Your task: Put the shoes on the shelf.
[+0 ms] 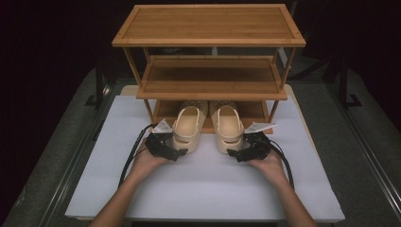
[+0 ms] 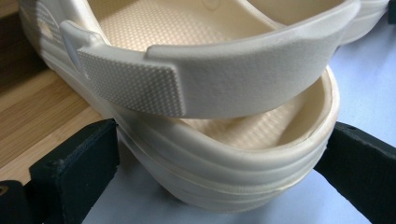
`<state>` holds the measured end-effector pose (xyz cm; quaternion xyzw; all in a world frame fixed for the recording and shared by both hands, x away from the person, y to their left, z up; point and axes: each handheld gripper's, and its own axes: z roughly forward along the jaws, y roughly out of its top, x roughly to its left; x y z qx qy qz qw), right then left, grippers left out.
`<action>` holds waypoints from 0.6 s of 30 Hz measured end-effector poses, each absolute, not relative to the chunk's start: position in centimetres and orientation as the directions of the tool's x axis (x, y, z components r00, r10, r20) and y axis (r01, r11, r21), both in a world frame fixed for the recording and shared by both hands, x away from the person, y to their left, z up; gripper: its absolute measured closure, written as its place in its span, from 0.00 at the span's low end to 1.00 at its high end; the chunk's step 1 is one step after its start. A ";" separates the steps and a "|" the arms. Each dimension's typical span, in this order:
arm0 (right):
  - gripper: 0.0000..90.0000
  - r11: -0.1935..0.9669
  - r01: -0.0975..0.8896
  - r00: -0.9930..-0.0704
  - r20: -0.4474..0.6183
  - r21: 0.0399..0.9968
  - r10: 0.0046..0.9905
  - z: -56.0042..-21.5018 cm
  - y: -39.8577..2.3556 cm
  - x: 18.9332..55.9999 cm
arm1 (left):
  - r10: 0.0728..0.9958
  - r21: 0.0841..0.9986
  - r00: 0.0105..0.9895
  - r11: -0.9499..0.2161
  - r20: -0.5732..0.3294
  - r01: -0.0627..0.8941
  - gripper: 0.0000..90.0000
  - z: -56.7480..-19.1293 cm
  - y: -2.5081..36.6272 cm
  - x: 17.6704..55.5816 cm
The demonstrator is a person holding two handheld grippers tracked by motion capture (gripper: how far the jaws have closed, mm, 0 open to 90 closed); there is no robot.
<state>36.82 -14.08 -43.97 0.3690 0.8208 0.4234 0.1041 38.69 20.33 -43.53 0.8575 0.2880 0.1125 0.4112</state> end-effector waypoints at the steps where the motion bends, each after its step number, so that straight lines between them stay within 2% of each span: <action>1: 0.05 0.372 0.515 -0.709 0.140 0.773 0.691 -44.0 -13.8 36.9 | 0.582 0.771 0.812 -0.496 -0.046 0.400 0.00 -43.5 20.1 38.7; 18: 0.07 0.387 0.498 -0.715 0.116 0.776 0.689 -44.1 -11.7 37.1 | 0.573 0.787 0.818 -0.487 -0.038 0.378 0.04 -43.7 17.7 38.8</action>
